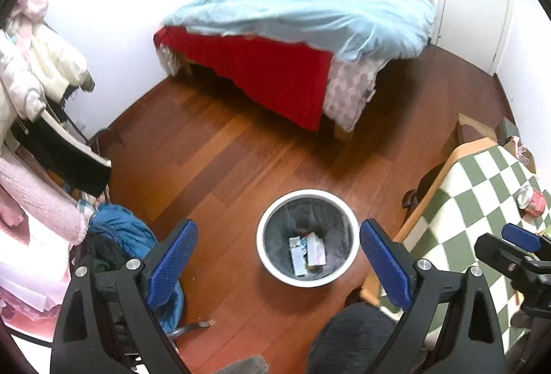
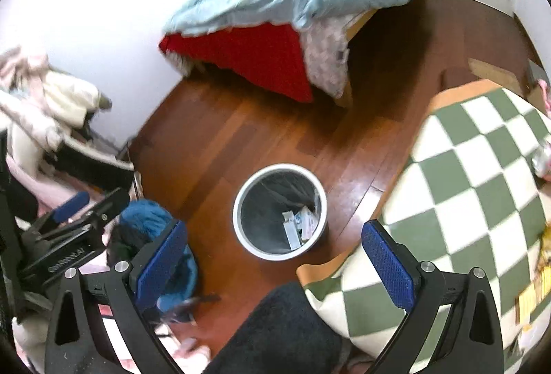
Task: Collect trash
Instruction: 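Move both tools back over the table, then grasp the green box with the right tool while the left grasps the yellow chip bag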
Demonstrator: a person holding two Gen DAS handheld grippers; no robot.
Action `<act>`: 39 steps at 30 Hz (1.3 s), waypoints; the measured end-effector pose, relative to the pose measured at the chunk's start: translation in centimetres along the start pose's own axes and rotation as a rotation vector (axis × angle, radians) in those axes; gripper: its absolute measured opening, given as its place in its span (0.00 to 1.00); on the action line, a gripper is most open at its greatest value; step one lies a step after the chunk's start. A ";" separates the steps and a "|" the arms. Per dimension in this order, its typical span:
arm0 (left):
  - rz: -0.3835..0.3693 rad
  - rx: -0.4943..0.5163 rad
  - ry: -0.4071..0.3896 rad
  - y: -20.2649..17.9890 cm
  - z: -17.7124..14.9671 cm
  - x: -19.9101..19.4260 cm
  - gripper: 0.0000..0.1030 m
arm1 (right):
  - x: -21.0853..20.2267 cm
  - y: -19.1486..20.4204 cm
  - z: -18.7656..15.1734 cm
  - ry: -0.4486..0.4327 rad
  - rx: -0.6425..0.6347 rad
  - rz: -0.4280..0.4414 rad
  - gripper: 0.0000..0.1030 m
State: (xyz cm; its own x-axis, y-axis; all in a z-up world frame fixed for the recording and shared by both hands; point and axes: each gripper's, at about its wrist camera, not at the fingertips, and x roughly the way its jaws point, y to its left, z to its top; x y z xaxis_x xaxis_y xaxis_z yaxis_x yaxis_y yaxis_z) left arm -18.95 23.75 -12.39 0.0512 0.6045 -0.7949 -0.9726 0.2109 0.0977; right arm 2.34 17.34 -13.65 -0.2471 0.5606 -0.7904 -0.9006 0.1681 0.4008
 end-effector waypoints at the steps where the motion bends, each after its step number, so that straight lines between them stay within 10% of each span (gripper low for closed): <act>1: -0.018 0.007 -0.013 -1.0 0.2 -0.8 0.94 | -1.1 -0.8 -0.1 -0.016 0.014 0.001 0.99; 13: -0.207 0.243 0.036 -21.6 -2.5 0.8 1.00 | -13.0 -23.8 -5.8 -0.114 0.405 -0.342 0.99; 21: -0.165 0.419 0.175 -36.7 -6.1 7.8 1.00 | -14.5 -41.3 -8.4 -0.096 0.712 -0.509 0.99; 36: -0.088 0.492 0.253 -42.9 -7.6 11.9 1.00 | -8.0 -52.8 -5.7 -0.016 0.925 -0.533 0.99; 39: -0.132 0.462 0.263 -43.1 -7.0 11.1 1.00 | -6.9 -53.6 -5.7 0.008 0.905 -0.521 0.86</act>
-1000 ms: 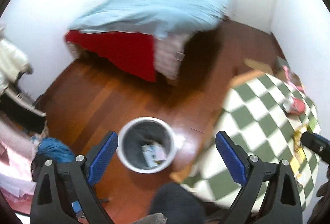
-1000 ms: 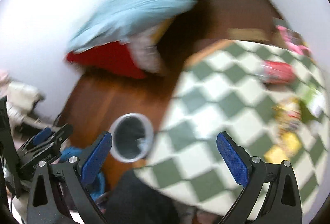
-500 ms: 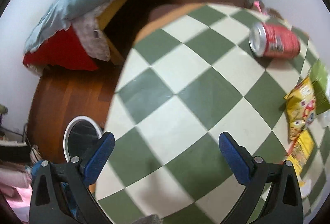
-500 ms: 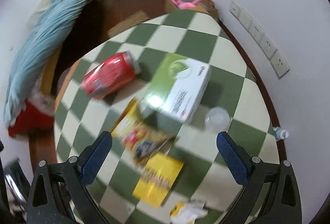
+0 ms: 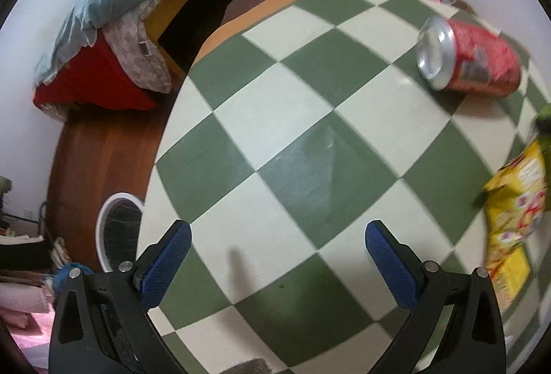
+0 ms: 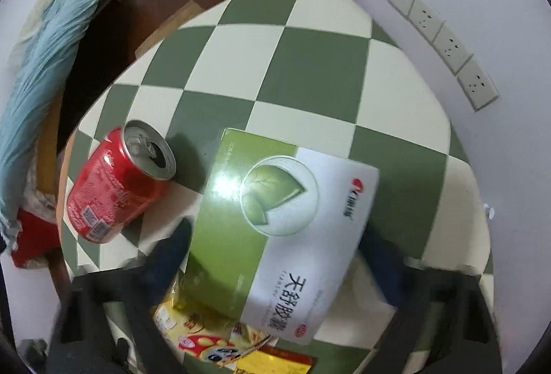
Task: Collect trash
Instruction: 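Grasp the green box with the right tool while the left grasps the yellow chip bag, then carry both items over the white bin and open both tools to drop them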
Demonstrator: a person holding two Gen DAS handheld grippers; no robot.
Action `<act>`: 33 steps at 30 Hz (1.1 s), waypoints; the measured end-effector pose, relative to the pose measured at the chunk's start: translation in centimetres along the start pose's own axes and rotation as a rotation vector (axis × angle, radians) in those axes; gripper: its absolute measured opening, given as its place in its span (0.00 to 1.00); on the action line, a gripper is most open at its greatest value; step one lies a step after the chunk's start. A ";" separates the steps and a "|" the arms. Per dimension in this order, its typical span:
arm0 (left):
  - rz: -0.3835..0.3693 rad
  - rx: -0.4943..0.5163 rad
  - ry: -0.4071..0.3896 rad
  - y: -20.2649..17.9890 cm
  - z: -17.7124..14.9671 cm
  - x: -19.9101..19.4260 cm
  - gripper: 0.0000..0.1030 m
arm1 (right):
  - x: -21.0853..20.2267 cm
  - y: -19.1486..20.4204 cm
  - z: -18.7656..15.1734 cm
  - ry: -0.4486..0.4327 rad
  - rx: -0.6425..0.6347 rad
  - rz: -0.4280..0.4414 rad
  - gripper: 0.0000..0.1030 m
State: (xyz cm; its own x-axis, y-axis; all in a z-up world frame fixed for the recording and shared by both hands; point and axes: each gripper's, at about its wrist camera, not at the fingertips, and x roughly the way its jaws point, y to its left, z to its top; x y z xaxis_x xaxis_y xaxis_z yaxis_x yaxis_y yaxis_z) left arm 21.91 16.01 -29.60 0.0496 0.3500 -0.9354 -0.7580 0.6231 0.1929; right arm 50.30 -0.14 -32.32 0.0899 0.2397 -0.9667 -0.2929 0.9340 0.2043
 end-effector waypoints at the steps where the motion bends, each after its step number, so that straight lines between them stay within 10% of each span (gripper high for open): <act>1: -0.020 -0.003 -0.005 -0.2 0.2 -0.5 1.00 | -0.2 0.2 0.0 -0.014 -0.024 0.000 0.85; 15: -0.458 -0.013 0.121 -11.4 2.4 -2.6 0.99 | -7.0 -3.7 1.4 -0.142 -0.067 -0.007 0.83; 18: -0.472 -0.021 0.178 -13.6 2.5 -1.2 0.93 | -7.5 -5.4 1.7 -0.146 -0.059 -0.019 0.83; 21: -0.445 -0.021 0.192 -14.7 2.5 -0.2 0.58 | -7.8 -5.9 1.2 -0.149 -0.080 -0.026 0.83; 24: -0.439 0.000 0.141 -14.5 2.4 -0.7 0.45 | -8.4 -5.5 0.4 -0.162 -0.115 -0.015 0.83; 33: -0.299 0.059 -0.106 -8.2 1.6 -5.5 0.40 | -11.4 0.3 -4.6 -0.224 -0.337 -0.016 0.82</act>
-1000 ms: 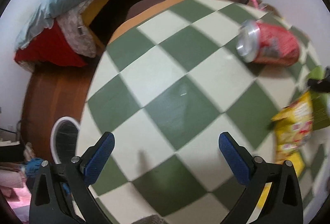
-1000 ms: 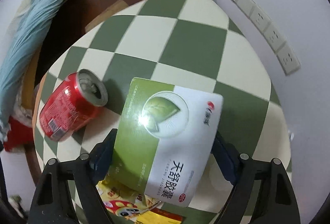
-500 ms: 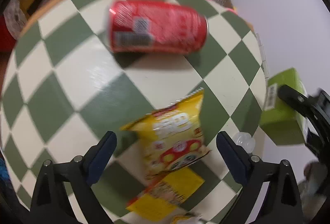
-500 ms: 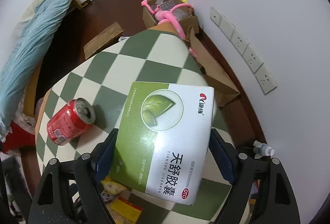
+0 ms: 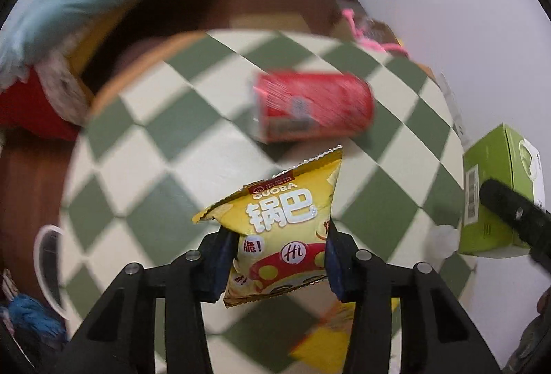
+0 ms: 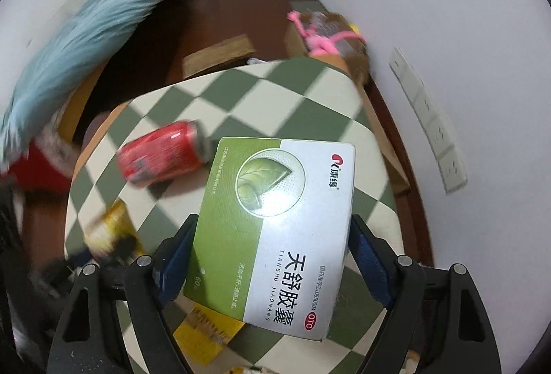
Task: Collect trash
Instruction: 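Carry both items over the white bin and open both tools to drop them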
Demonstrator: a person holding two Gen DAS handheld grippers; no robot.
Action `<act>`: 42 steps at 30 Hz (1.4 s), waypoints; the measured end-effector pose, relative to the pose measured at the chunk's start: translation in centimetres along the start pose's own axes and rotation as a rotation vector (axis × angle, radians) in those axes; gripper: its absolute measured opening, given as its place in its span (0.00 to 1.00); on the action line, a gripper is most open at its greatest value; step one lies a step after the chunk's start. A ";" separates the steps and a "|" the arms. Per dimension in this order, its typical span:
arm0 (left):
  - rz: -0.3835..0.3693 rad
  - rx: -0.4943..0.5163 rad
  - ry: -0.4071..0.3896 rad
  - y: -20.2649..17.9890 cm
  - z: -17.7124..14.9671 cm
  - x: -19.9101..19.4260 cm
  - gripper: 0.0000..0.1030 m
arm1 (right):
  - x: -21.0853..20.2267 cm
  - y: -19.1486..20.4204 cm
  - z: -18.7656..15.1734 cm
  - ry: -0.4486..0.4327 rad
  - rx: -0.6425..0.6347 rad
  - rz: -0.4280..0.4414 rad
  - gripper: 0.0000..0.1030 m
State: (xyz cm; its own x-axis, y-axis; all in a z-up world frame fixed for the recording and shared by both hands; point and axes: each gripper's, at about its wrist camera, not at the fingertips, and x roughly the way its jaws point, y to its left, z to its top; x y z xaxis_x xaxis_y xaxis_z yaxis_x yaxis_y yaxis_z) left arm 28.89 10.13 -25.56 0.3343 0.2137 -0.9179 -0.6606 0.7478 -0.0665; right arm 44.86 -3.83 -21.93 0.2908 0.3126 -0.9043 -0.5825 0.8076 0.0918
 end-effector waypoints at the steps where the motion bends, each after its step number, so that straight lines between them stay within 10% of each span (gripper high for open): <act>1: 0.017 0.003 -0.023 1.0 -0.1 -0.8 0.40 | -0.4 1.0 -0.3 -0.008 -0.028 -0.004 0.82; 9: 0.141 -0.030 -0.135 11.5 -1.8 -6.3 0.40 | -3.7 10.5 -3.6 -0.079 -0.253 -0.034 0.82; 22: 0.380 -0.187 -0.193 31.4 -8.5 -13.1 0.40 | -4.6 32.9 -9.6 -0.072 -0.514 0.168 0.82; 31: 0.447 -0.393 -0.045 44.5 -14.4 -7.5 0.40 | 2.6 49.4 -16.9 0.069 -0.722 0.225 0.81; 42: 0.385 -0.587 0.109 52.6 -19.0 1.1 0.40 | 11.9 57.5 -21.6 0.257 -0.805 0.199 0.81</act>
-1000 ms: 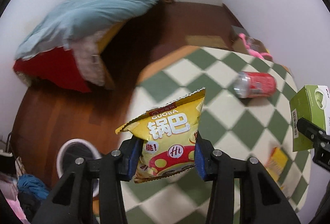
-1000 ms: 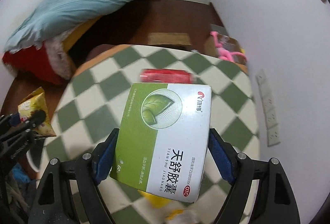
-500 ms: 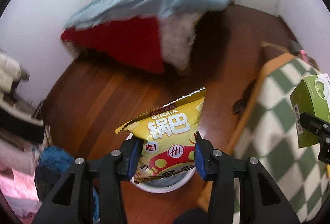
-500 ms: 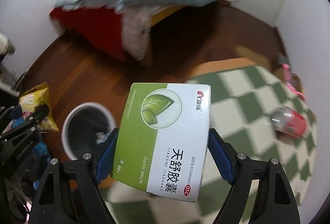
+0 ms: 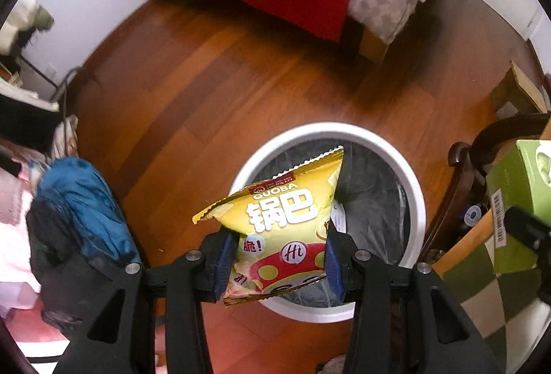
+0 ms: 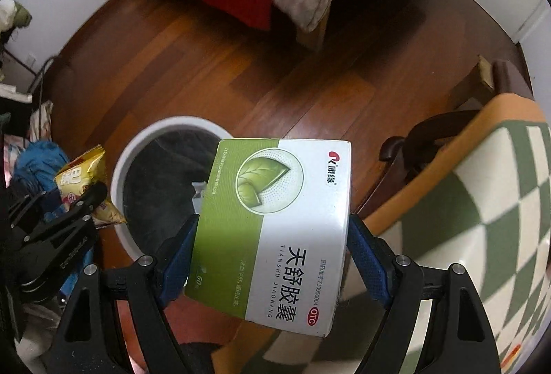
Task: Collect trash
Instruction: 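Carry both items over the white bin and open both tools to drop them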
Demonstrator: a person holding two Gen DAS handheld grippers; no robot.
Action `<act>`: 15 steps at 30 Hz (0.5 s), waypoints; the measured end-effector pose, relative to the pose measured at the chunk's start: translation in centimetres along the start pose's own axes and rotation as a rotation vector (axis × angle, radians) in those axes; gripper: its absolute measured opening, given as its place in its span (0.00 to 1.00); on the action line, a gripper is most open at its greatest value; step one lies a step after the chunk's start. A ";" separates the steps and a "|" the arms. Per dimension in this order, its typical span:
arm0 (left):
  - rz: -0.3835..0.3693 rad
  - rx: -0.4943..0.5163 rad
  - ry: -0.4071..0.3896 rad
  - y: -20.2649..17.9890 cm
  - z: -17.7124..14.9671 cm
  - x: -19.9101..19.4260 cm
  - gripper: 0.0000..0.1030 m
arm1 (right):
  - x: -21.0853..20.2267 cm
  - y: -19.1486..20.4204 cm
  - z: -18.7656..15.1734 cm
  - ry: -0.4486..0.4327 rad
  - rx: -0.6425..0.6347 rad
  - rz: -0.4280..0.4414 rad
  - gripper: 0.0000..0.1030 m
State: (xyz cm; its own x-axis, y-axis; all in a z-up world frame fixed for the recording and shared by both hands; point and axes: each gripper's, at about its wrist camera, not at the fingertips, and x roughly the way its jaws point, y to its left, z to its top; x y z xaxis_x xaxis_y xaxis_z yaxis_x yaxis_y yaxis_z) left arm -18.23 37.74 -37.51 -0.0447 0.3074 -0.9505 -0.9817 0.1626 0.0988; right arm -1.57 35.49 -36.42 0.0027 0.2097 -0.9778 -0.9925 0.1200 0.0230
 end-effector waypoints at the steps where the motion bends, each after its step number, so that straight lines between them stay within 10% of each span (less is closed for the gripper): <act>1: -0.009 -0.007 0.013 0.1 -0.2 0.5 0.40 | 0.6 0.4 0.2 0.009 -0.006 -0.005 0.81; 8: -0.095 -0.061 0.110 0.5 -0.4 3.1 0.49 | 3.2 0.4 0.4 0.060 0.017 0.018 0.81; 11: -0.092 -0.087 0.113 1.5 -0.6 3.1 0.90 | 3.7 1.0 0.5 0.070 0.017 0.041 0.81; 15: -0.045 -0.118 0.104 3.1 -0.8 2.9 0.95 | 5.1 2.2 1.0 0.101 -0.002 0.102 0.83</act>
State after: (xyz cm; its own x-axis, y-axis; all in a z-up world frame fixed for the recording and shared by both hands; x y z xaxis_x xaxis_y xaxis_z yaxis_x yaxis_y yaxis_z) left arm -21.54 38.38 -40.21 -0.0130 0.2021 -0.9793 -0.9978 0.0612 0.0259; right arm -3.64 37.79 -41.19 -0.1108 0.1222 -0.9863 -0.9872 0.1006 0.1234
